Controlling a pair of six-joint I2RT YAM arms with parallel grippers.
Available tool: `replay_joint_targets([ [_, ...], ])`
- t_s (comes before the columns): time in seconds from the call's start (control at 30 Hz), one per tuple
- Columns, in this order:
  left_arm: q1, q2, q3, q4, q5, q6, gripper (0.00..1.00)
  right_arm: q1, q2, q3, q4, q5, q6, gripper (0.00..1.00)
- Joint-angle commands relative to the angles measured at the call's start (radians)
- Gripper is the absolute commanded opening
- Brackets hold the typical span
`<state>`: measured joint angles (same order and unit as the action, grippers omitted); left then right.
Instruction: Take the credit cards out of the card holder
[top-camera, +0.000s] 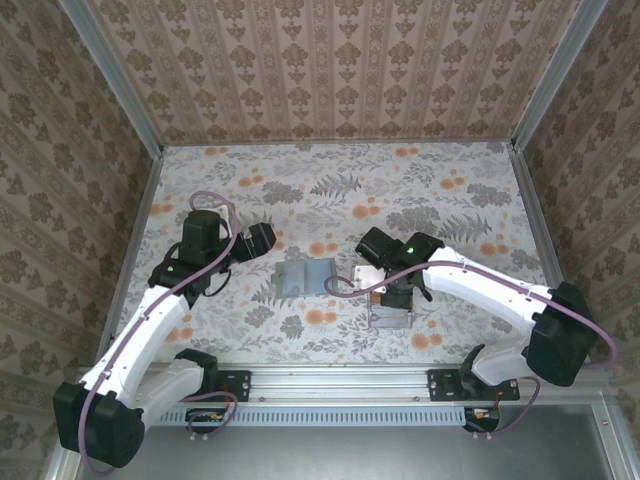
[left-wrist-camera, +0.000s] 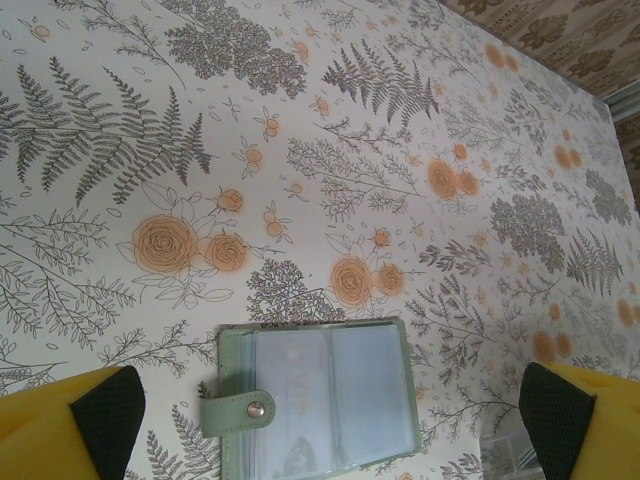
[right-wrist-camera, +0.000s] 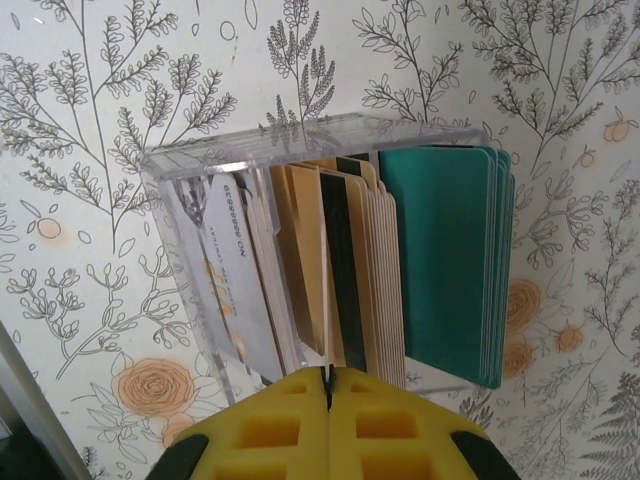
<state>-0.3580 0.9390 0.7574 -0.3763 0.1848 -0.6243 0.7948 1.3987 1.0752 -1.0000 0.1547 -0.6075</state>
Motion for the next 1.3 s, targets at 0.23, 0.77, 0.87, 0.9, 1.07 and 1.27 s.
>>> replay_joint_targets([
  [0.23,0.01,-0.035,-0.017,-0.042,-0.016,0.006,1.0,0.007,0.04,-0.037,0.086,0.059,-0.006,0.14],
  [0.77,0.01,-0.019,-0.034,-0.034,0.008,0.005,1.0,0.001,0.013,0.07,0.223,0.124,0.313,0.17],
  [0.87,0.011,0.004,-0.042,-0.027,0.024,0.005,0.99,0.0,0.067,0.157,0.237,0.076,0.519,0.13],
  [0.9,0.011,0.012,-0.043,-0.029,0.027,0.005,0.99,-0.001,0.09,0.181,0.239,0.065,0.574,0.1],
  [1.07,0.01,0.05,-0.041,-0.046,0.042,0.008,0.98,-0.011,0.26,0.356,0.175,-0.005,0.897,0.0],
  [1.27,0.012,0.082,-0.046,-0.065,0.059,0.018,0.97,-0.016,0.407,0.443,0.177,-0.156,1.118,0.0],
])
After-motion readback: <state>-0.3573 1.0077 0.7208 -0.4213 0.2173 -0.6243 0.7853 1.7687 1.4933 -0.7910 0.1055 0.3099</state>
